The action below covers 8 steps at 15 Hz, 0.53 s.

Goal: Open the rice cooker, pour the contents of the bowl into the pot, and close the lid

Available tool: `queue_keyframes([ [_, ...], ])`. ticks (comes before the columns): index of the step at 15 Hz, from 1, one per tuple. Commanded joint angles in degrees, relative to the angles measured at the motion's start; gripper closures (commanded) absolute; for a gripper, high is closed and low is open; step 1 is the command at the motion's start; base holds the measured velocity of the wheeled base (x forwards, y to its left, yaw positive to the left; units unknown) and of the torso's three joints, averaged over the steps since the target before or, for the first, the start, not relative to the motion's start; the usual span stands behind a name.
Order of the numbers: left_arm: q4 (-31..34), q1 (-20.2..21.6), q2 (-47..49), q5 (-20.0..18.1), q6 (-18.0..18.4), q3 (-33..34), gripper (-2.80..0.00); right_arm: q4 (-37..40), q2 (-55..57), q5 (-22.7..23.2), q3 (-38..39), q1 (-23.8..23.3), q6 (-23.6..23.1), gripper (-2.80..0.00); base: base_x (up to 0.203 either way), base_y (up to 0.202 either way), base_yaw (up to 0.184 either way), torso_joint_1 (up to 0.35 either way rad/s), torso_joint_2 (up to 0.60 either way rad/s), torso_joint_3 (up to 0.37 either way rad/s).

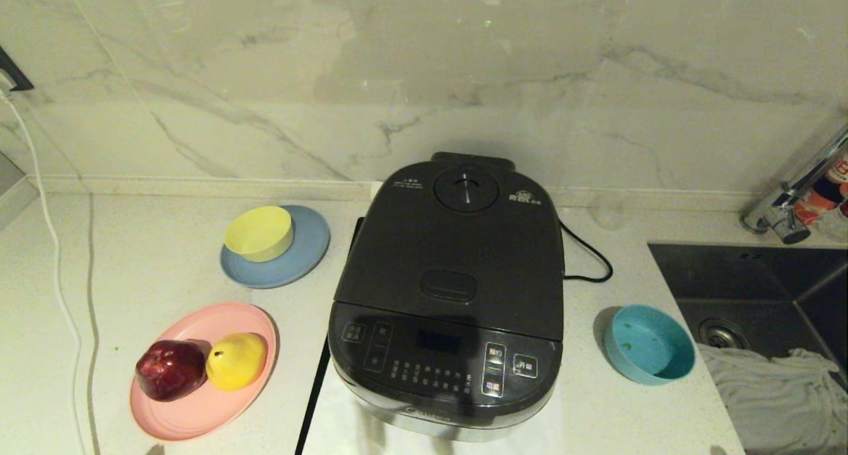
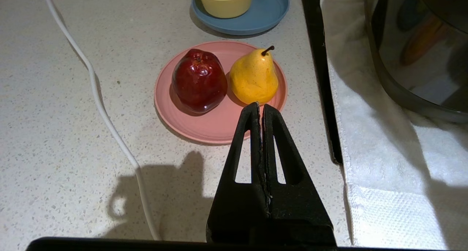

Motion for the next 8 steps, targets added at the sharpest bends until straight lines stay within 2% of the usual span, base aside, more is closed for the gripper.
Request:
queue_keyframes([
  [1,0.0,0.0,-0.1,0.0,0.0,0.5,0.00,0.2,0.0,0.0,0.1,0.0,0.4,0.00,0.000,0.000,0.000,0.000,0.00,0.000],
  [8,0.0,0.0,-0.1,0.0,0.0,0.5,0.00,0.1,0.0,-0.1,0.1,0.0,0.4,0.00,0.000,0.000,0.000,0.000,0.00,0.000],
])
